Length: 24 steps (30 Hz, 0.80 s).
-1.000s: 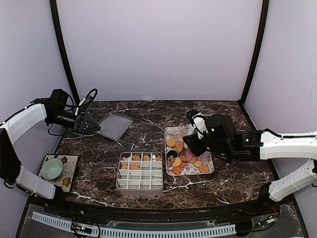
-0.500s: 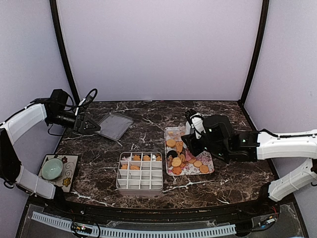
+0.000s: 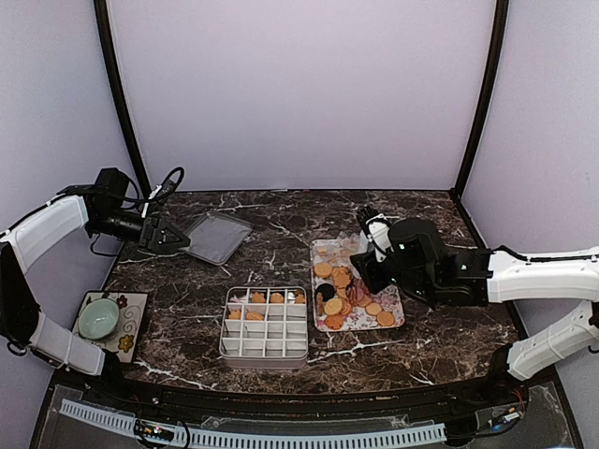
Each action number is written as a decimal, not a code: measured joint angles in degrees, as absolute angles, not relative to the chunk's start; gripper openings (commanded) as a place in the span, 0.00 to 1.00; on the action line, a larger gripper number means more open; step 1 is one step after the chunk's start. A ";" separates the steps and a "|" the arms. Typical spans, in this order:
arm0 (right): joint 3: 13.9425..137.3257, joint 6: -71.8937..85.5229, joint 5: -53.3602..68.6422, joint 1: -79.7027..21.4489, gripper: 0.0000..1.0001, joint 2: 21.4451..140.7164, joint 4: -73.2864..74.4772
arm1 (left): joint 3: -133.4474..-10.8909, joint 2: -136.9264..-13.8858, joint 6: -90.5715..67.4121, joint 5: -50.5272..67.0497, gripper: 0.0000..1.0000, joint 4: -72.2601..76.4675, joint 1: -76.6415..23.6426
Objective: Pack the cookies
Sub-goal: Pick up the fake cookies from the plate.
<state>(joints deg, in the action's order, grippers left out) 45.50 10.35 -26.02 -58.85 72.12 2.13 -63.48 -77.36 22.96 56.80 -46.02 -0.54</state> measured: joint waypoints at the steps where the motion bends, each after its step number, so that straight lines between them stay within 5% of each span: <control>1: 45.21 10.24 -26.22 -58.50 0.40 71.61 2.59 | -63.48 -77.36 22.96 56.80 0.58 -46.02 -0.54; 24: 42.94 10.35 -24.01 -56.40 0.40 72.62 -0.45 | -63.48 -77.56 22.98 57.01 0.58 -46.06 -0.54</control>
<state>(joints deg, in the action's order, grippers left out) 42.94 10.35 -24.01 -56.40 72.62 -0.45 -63.48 -77.56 22.98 57.01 -46.06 -0.54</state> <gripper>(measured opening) 0.404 0.576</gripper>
